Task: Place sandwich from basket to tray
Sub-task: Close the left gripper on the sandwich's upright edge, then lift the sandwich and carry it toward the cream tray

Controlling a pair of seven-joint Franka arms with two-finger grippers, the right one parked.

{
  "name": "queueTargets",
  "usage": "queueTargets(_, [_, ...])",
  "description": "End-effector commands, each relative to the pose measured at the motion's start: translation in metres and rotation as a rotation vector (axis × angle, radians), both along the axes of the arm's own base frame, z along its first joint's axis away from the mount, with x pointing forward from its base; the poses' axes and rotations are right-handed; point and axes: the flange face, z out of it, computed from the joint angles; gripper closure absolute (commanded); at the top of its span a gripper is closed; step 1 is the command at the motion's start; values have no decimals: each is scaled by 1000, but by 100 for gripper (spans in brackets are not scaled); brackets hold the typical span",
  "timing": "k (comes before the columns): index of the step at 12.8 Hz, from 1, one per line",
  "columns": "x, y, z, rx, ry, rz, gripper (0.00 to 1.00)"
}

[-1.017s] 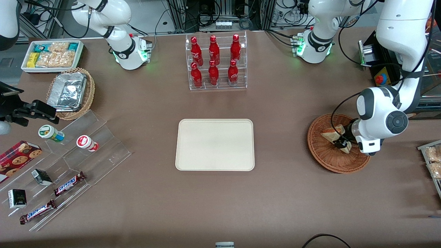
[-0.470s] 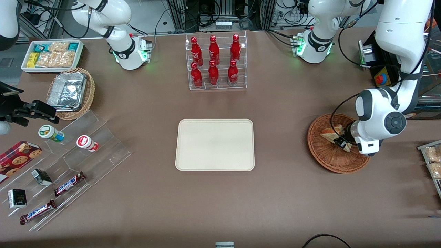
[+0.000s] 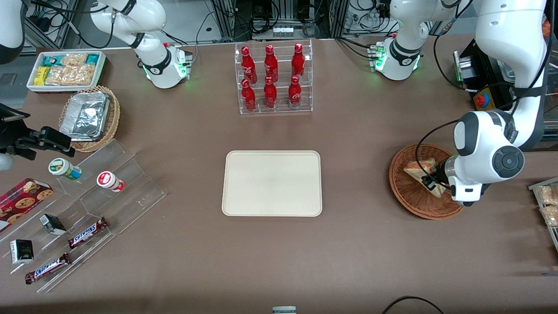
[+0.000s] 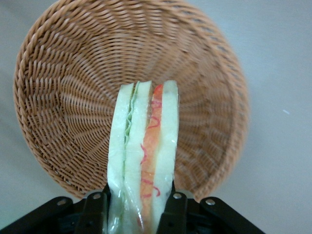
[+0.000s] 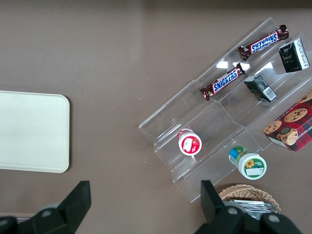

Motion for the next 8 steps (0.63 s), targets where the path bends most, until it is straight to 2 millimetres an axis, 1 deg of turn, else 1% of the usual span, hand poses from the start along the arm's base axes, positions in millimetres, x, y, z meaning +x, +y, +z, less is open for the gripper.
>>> queueTargets(1, [13, -24, 31, -11, -17, -106, 63])
queueTargets(2, [16, -36, 40, -25, -38, -140, 64])
queueTargets(3, [19, -61, 48, -35, -56, -188, 64])
queueTargets(4, [20, -85, 51, -39, -69, -219, 64])
queueTargets(6, [23, -132, 52, -47, -87, -285, 64])
queueTargets(7, [24, -154, 50, -55, -92, -315, 64])
queueTargets(8, [22, -184, 42, -60, -87, -365, 64])
